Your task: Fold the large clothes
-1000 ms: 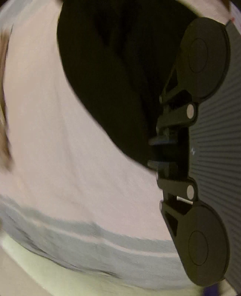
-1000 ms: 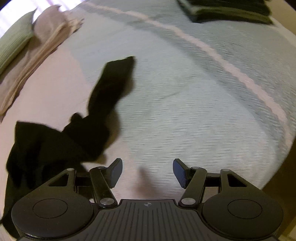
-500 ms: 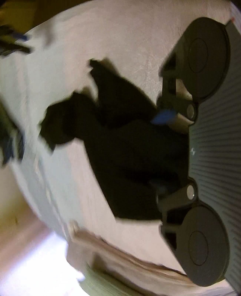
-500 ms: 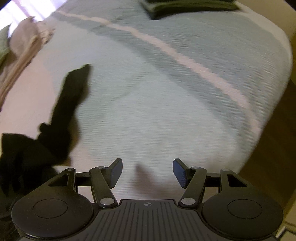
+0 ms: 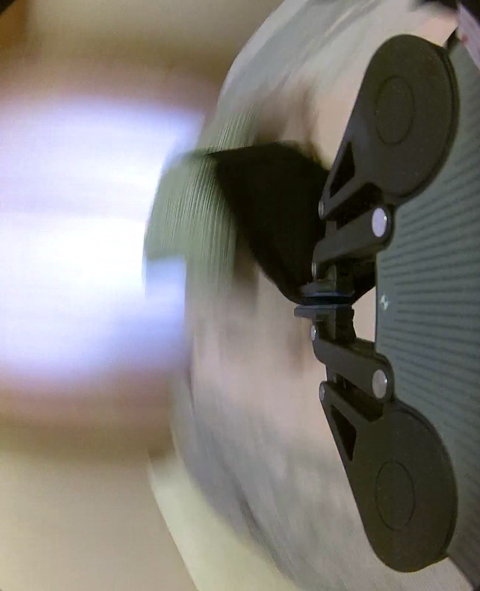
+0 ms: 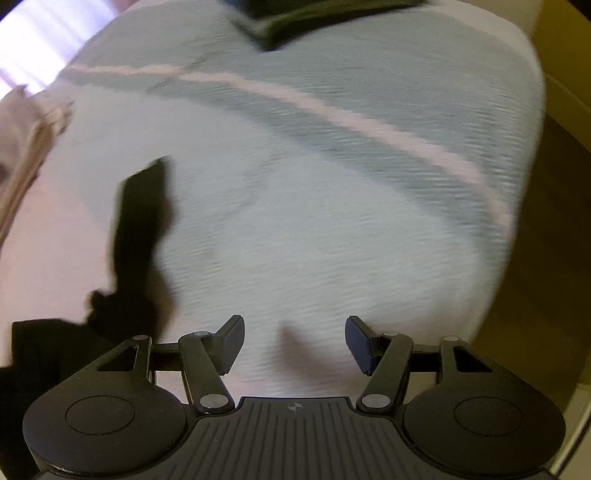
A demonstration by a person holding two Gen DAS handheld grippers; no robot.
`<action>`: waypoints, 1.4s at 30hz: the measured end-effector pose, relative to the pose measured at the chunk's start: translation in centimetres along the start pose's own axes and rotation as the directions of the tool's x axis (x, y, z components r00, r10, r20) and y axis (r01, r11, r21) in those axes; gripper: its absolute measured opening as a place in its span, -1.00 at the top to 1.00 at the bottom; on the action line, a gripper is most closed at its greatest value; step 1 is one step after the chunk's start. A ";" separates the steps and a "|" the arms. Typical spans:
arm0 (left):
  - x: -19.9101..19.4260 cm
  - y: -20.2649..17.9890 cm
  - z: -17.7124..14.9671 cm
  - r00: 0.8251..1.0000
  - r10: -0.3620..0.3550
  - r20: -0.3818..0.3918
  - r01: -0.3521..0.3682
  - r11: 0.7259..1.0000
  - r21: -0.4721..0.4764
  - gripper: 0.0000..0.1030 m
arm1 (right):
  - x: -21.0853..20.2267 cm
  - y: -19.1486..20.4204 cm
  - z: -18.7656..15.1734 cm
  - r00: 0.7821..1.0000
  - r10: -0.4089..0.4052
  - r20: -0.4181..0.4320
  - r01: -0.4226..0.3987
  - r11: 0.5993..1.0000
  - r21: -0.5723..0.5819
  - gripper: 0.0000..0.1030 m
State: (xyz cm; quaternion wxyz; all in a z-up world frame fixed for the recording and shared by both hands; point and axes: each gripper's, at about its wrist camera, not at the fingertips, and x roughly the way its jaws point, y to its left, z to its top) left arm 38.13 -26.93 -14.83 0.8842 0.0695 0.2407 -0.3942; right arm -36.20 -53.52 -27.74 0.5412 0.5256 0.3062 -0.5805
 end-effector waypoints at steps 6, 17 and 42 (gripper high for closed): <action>4.4 17.2 -5.5 0.853 0.427 -0.300 -0.452 0.892 -0.014 0.53 | 0.8 10.5 -3.0 0.993 0.085 0.084 -0.065 0.973 -0.222 -0.12; 7.1 1.9 -14.2 0.902 -0.055 -0.429 0.230 0.902 0.366 0.06 | 2.9 25.3 -5.2 0.950 0.305 0.063 -0.185 0.716 -0.673 -0.12; 25.6 -11.2 -11.5 0.791 -0.383 -0.477 0.602 0.627 0.494 0.93 | 12.0 34.2 0.1 0.880 0.443 0.171 -0.200 0.674 -0.711 1.00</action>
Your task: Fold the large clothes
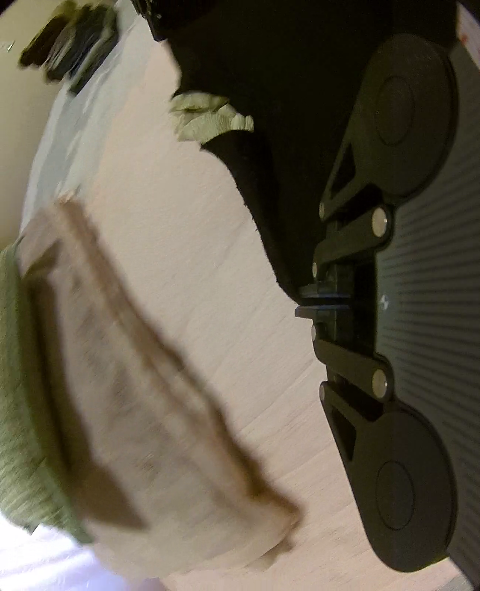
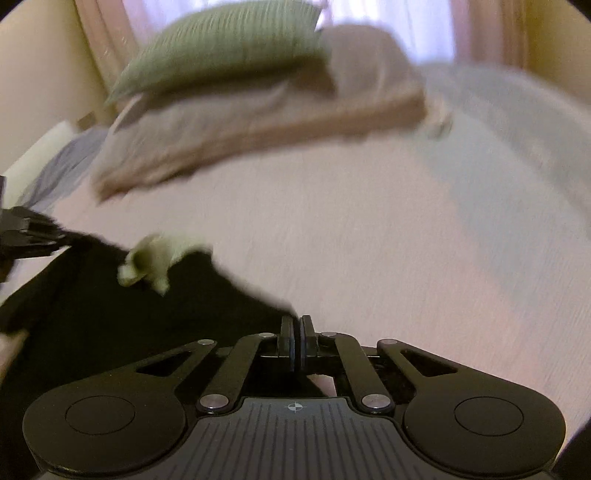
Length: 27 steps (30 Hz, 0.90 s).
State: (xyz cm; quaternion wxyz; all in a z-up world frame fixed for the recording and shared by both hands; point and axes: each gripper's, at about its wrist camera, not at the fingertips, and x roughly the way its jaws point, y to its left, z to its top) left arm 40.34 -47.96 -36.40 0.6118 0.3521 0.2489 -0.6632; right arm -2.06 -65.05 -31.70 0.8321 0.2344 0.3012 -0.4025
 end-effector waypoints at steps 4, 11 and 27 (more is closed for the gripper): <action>2.2 2.2 2.3 0.982 0.184 0.034 -0.181 0.980 -0.088 1.00 | 3.1 -3.3 4.4 0.995 -0.081 0.053 0.072 0.986 0.153 1.00; -0.1 1.9 -0.2 0.993 0.118 -0.006 -0.117 0.975 -0.191 0.48 | -1.5 -4.4 -0.1 0.997 0.072 -0.005 -0.062 0.886 0.459 0.56; -22.3 -13.1 -29.3 0.952 -0.225 -0.210 -0.021 0.634 -0.773 0.02 | -21.2 7.0 -24.2 0.943 0.231 -0.240 0.004 0.713 0.701 -0.36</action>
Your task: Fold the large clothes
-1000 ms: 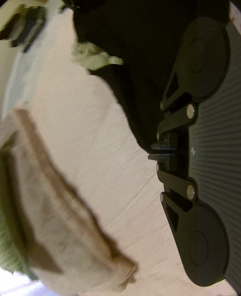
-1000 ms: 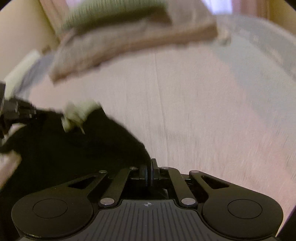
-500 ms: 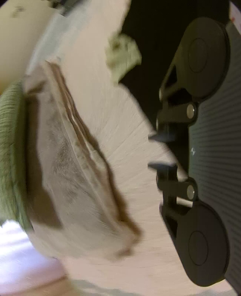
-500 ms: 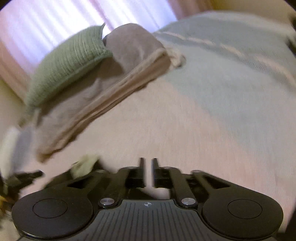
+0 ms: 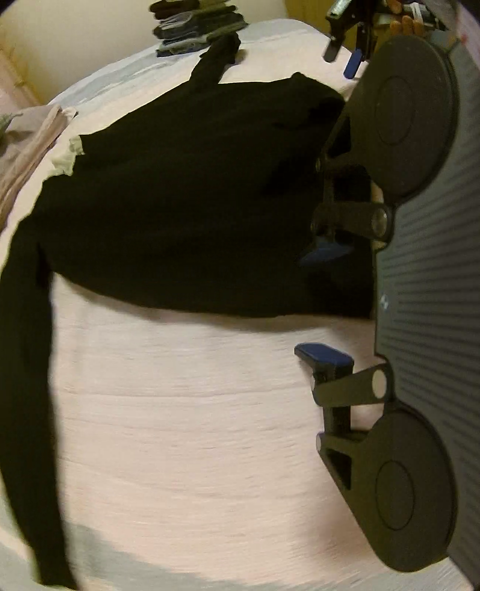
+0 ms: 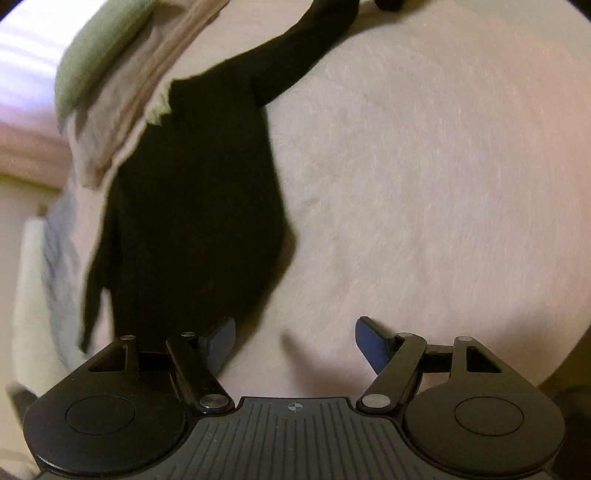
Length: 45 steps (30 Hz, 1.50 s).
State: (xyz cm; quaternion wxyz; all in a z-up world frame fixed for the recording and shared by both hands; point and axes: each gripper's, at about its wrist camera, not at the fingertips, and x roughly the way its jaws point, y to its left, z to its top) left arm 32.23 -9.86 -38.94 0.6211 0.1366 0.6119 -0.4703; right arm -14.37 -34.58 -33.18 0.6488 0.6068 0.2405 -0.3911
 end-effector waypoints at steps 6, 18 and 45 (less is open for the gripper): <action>2.6 0.5 -1.0 0.999 -0.019 0.039 0.022 0.996 -0.085 0.00 | 1.8 7.0 1.4 0.997 -0.032 0.073 0.060 0.902 -0.428 -0.34; 0.7 -1.2 -0.5 0.995 -0.073 0.075 0.072 0.997 0.012 0.92 | 6.0 8.7 0.0 0.953 -0.014 -0.301 -0.240 0.569 -0.787 1.00; 0.4 -8.1 6.3 0.969 0.105 0.224 -0.108 0.994 0.002 0.62 | -11.6 -11.1 19.5 0.888 -0.206 0.412 0.154 0.976 0.156 -0.09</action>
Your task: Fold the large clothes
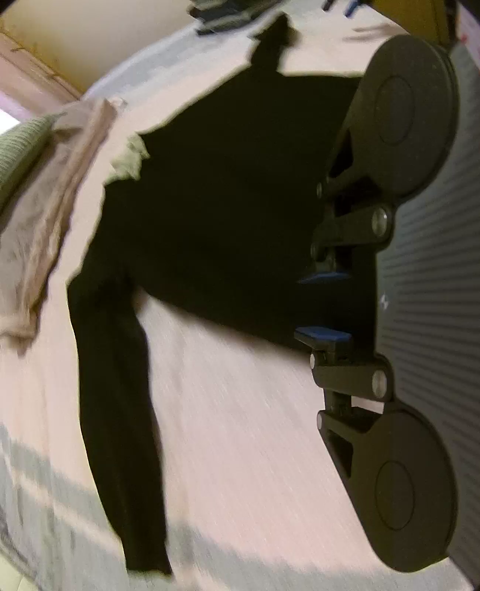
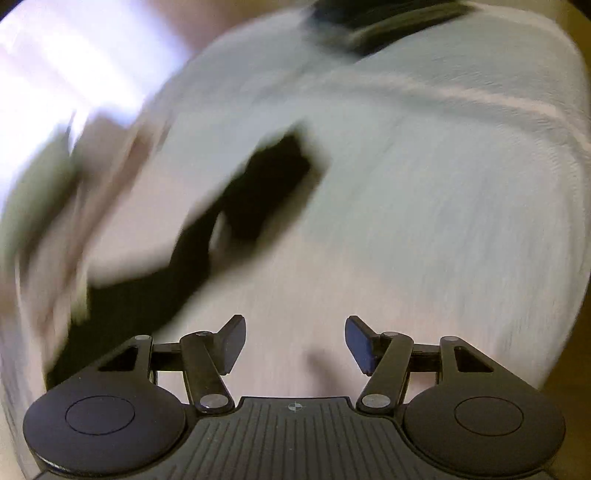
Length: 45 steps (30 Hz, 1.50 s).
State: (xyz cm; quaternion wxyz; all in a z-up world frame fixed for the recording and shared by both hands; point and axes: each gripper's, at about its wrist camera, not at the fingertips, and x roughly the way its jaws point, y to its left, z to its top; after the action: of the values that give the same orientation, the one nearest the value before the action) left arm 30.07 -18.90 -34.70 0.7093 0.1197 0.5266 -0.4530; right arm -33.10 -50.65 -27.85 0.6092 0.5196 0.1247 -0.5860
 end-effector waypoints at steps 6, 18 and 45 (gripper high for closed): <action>3.5 -6.0 2.3 0.999 -0.039 0.026 0.038 0.999 0.023 0.57 | 6.2 0.2 9.0 0.996 0.084 0.041 -0.079 0.992 -0.098 0.01; 4.4 -11.5 -0.4 0.999 0.049 0.012 -0.049 0.997 -0.061 0.57 | 4.8 -1.7 14.0 0.993 0.101 -0.061 -0.085 0.971 0.225 1.00; 6.3 -16.1 -1.3 0.995 0.075 -0.059 -0.071 0.996 0.061 0.49 | 5.8 -1.2 10.6 0.921 -0.138 -0.365 -0.342 0.161 -0.926 1.00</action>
State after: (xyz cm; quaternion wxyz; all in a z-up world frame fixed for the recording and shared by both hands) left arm 17.04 -30.37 -35.67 0.7050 0.1735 0.5300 -0.4381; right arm -37.33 -61.99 -28.29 0.8020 0.1092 0.5471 -0.2135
